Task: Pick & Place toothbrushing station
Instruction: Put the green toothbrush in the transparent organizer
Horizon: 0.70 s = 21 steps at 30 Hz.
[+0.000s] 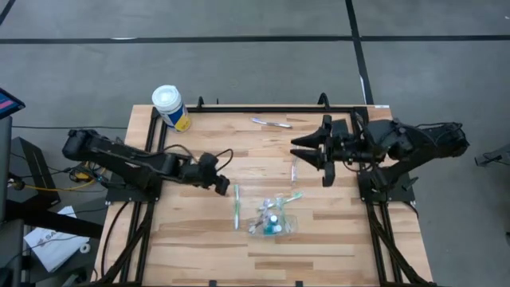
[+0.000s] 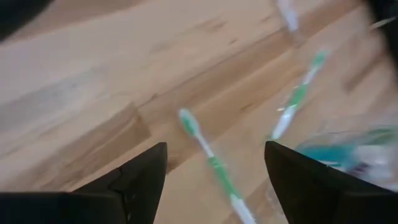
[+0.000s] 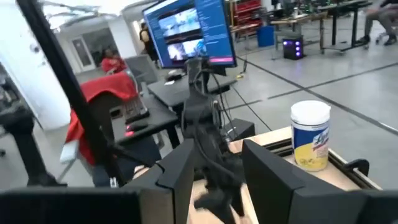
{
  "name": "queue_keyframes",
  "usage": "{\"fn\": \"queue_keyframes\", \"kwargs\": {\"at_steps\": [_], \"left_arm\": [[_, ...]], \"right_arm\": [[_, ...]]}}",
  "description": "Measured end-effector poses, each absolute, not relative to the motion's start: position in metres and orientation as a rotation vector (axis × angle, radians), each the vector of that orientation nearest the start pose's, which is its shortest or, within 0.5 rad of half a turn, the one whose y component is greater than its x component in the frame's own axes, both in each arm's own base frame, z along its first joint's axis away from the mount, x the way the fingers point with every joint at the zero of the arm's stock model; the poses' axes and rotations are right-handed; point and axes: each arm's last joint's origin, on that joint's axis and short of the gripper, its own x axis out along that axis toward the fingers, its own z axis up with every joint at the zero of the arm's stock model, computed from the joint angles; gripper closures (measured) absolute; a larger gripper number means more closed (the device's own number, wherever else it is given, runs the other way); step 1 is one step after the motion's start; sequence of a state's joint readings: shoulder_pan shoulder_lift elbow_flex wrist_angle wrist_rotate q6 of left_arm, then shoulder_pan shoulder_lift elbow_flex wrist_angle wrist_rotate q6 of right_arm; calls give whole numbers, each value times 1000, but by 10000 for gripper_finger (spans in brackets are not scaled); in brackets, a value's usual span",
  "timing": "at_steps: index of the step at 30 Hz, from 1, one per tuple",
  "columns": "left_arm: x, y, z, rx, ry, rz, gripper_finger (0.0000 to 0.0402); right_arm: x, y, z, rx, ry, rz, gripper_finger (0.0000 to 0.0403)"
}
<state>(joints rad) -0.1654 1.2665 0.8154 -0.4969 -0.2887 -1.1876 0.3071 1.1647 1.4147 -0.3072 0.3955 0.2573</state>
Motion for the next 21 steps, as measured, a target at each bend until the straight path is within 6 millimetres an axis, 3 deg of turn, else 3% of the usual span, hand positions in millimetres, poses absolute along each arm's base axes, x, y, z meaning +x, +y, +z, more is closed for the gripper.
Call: {"fn": "queue_keyframes", "kwargs": {"at_steps": [9,13,21], "left_arm": [[274,-7,173,-990,969,592,146],[289,0,163,-1042,935,524,148],[294,15,148,-1122,936,603,148]], "right_arm": [[228,48,460,296,31,-147,276],[227,43,459,275,41,-164,276],[214,32,460,248,84,-153,276]]}}
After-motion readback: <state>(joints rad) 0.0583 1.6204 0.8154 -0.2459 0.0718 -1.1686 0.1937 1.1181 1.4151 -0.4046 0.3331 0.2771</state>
